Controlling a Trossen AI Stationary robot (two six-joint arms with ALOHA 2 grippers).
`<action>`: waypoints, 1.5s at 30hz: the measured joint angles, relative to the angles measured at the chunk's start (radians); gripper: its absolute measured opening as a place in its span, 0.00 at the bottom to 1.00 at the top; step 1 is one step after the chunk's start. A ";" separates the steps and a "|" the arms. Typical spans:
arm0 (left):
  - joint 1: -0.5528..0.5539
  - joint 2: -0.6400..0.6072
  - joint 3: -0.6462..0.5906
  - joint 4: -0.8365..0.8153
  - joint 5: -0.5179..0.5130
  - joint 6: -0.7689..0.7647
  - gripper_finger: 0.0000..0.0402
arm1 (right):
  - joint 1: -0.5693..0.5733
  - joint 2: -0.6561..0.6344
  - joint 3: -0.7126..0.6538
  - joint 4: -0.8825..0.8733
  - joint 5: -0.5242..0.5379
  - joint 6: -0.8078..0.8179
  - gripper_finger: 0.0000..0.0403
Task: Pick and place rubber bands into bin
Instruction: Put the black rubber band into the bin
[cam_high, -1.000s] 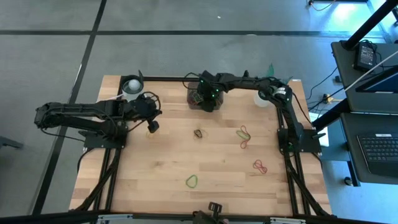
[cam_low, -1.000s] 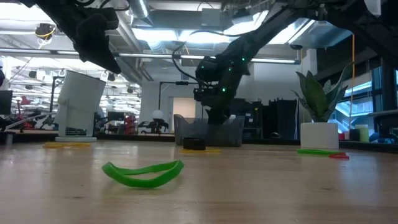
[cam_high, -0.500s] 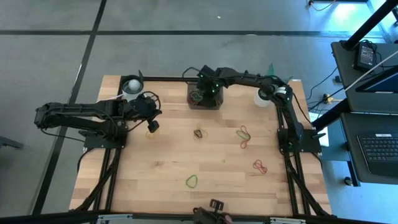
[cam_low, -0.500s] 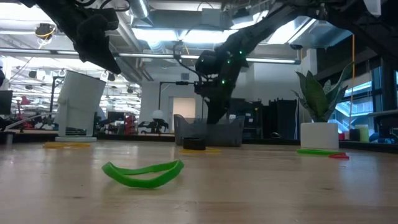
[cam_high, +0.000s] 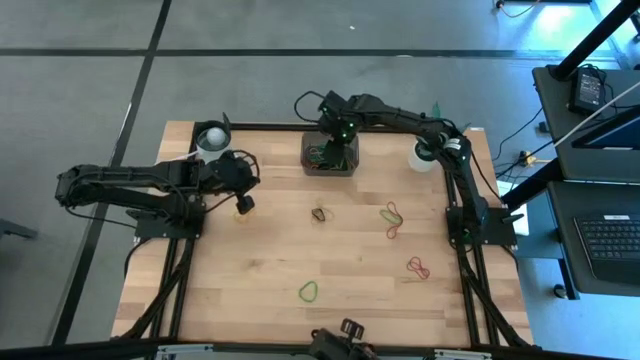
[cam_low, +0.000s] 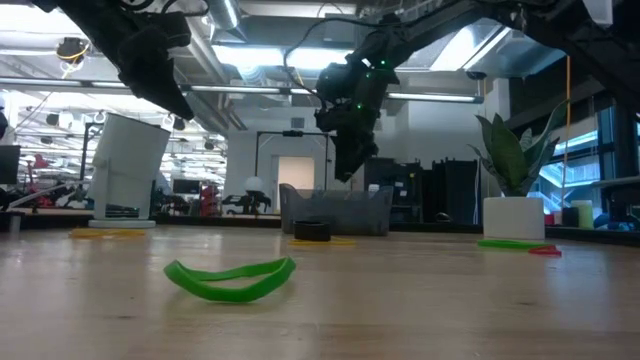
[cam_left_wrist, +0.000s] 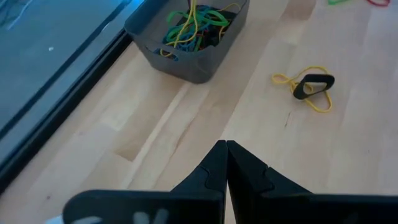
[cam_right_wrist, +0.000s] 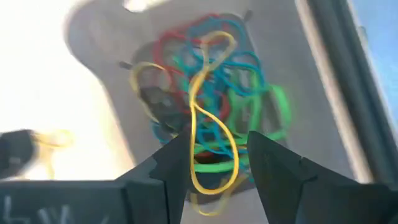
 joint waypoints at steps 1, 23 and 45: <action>0.000 0.000 0.000 0.000 0.000 0.012 0.01 | 0.000 0.000 0.001 0.004 -0.021 0.010 0.40; 0.000 0.000 0.000 0.000 0.097 0.409 0.01 | -0.008 0.000 -0.005 -0.001 -0.009 0.301 0.38; 0.000 0.000 0.000 0.011 0.091 0.457 0.01 | 0.084 -0.184 -0.034 -0.012 0.126 0.249 0.11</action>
